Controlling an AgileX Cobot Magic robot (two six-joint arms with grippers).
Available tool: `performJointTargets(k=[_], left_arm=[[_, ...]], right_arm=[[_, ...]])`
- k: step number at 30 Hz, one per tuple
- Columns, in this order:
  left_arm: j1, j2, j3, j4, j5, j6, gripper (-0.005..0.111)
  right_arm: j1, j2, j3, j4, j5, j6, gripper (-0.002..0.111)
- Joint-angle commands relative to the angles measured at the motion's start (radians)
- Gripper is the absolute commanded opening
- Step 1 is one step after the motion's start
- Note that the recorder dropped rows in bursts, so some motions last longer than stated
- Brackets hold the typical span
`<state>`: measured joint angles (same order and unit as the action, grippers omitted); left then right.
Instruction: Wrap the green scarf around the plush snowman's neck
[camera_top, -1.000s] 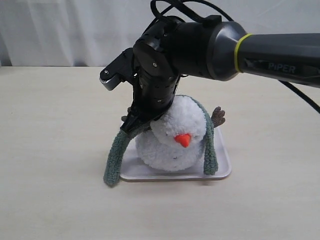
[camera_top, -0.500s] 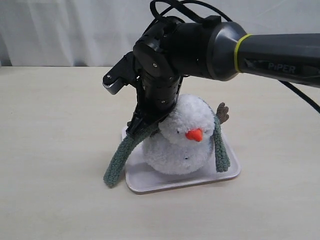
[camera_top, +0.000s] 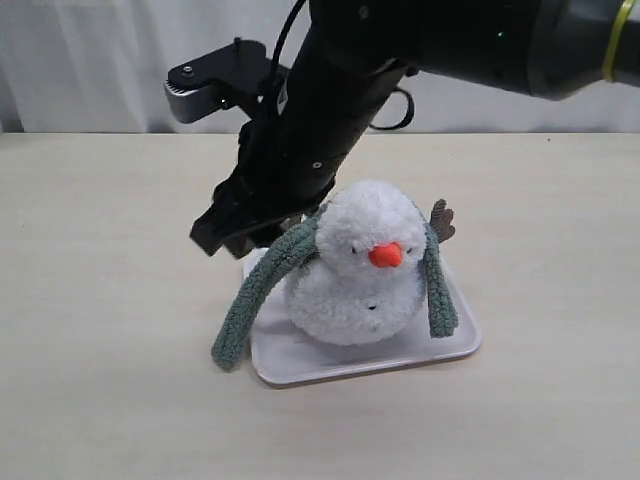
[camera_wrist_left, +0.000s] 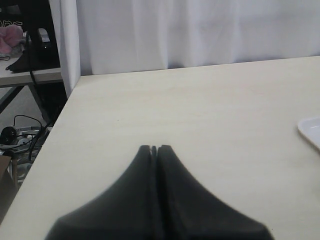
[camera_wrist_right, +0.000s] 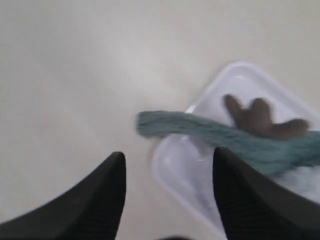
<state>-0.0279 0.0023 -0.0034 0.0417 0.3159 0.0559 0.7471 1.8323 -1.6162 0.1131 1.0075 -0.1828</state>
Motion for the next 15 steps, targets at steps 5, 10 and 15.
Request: performJointTargets(k=[5, 10, 15], left_arm=[[-0.008, -0.002, 0.003, -0.003, -0.007, 0.002, 0.000], [-0.008, -0.002, 0.003, -0.003, -0.007, 0.002, 0.000], [-0.008, -0.002, 0.003, -0.003, -0.007, 0.002, 0.000]], right_arm=[[0.052, 0.051, 0.105, 0.127, 0.055, -0.035, 0.054], [0.079, 0.057, 0.204, 0.087, -0.173, 0.224, 0.054], [0.081, 0.072, 0.327, 0.110, -0.443, 0.236, 0.060]])
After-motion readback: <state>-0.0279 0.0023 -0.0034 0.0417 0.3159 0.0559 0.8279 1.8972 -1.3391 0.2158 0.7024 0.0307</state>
